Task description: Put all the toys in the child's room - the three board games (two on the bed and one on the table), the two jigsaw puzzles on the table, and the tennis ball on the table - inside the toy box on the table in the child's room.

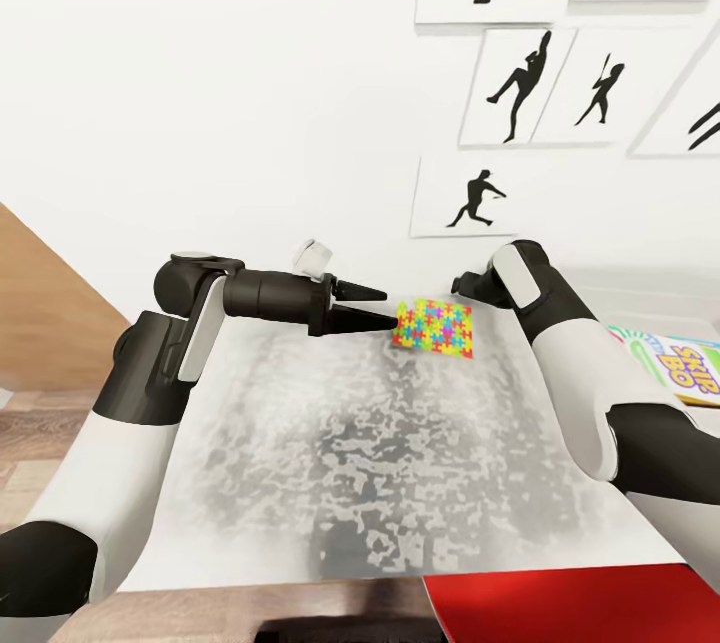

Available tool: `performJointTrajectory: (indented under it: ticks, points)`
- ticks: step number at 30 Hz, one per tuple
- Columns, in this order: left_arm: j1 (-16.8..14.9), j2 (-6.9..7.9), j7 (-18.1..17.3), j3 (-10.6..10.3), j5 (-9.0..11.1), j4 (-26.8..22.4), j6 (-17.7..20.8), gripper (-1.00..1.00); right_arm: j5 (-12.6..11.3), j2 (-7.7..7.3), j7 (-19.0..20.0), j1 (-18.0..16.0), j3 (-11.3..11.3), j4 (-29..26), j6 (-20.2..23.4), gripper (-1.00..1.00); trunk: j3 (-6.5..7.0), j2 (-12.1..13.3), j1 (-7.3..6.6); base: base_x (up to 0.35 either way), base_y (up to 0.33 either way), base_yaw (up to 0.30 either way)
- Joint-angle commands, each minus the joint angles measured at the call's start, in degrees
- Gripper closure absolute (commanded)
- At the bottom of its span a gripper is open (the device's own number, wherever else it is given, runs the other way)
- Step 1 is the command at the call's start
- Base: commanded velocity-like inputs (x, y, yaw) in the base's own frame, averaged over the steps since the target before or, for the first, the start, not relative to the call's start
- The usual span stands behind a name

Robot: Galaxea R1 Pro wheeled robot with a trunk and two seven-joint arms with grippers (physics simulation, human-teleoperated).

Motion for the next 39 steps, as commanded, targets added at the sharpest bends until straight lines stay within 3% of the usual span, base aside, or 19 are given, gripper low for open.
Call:
performJointTrajectory:
  ticks: [1, 17, 39]
  points:
    - [-0.1, 0.04, 0.0, -0.1, 0.2, 0.0, 0.4, -1.00, -0.6, -0.04, -0.5, 0.0, 0.2, 0.0, 0.1, -1.00, -0.18, -0.1, 0.03, 0.000, 0.000, 0.000]
    - [-0.1, 0.03, 0.0, -0.1, 0.2, 0.0, 0.4, -1.00, -0.6, -0.54, -0.4, 0.0, 0.2, 0.0, 0.1, -1.00, -1.69, -0.1, 0.03, 0.000, 0.000, 0.000]
    - [-0.1, 0.37, -0.1, 0.0, 0.2, 0.0, 0.4, -1.00, -0.7, -0.09, -0.4, 0.0, 0.2, 0.0, 0.1, -1.00, -3.77, -0.1, 0.03, 0.000, 0.000, 0.000]
